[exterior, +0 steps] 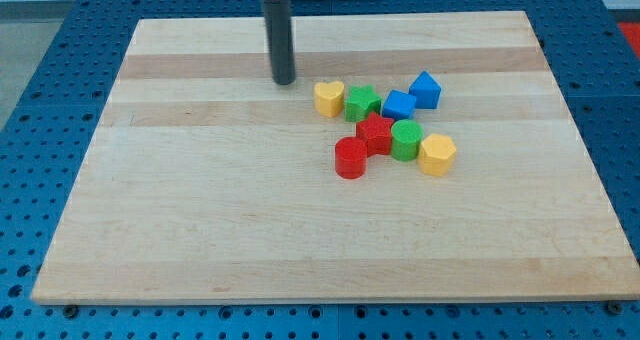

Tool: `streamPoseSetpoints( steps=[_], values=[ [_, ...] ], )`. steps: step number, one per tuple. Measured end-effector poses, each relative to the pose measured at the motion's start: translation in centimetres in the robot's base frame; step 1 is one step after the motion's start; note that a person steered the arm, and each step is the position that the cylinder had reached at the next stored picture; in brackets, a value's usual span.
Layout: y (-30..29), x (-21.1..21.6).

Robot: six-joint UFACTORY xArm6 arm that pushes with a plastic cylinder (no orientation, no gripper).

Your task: Move the yellow heart closer to the green star

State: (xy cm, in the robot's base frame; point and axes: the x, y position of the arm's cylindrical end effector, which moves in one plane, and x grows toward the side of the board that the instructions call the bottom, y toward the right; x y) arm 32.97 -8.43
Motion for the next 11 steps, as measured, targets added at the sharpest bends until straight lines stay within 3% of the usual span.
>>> streamPoseSetpoints(
  steps=[3, 11],
  values=[
    [0.2, 6.4],
    [5.8, 5.4]
  ],
)
